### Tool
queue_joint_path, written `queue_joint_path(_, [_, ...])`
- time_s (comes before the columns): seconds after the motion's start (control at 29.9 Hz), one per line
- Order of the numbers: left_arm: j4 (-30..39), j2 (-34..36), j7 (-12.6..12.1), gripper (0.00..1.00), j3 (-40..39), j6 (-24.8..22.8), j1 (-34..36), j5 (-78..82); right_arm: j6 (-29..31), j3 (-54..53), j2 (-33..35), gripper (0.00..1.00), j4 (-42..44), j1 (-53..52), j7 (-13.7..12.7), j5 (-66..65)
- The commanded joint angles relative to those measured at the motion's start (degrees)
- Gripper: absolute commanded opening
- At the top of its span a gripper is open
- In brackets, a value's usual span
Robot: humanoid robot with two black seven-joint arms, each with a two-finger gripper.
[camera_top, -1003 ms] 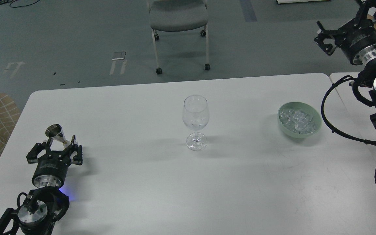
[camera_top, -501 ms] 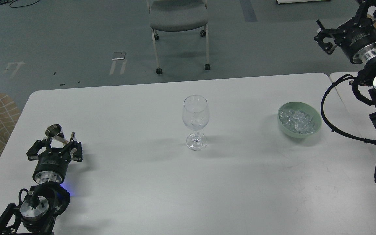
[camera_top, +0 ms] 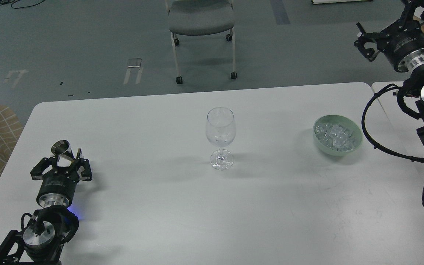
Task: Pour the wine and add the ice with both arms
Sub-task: 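Close the left gripper on the jigger and lift it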
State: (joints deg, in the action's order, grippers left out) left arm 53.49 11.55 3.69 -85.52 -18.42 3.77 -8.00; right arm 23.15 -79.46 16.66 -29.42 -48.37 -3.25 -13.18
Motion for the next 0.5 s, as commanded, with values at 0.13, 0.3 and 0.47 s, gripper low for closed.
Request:
queue_joint_path(0.13, [0.7, -0.7, -0.1, 0.36, 0.1, 0.0, 0.1, 0.1, 0.0, 0.0, 0.0, 1.00, 0.1, 0.0, 0.0, 0.0])
queue_joint_path(0.3, [0.8, -0.7, -0.2, 0.31, 0.1, -0.2, -0.3, 0.1, 0.0, 0.0, 0.0, 1.00, 0.1, 0.0, 0.0, 0.0])
queue_joint_path(0.47, [0.7, -0.7, -0.2, 0.31, 0.1, -1.7, -0.2, 0.1, 0.0, 0.0, 0.0, 1.00, 0.1, 0.1, 0.0, 0.0])
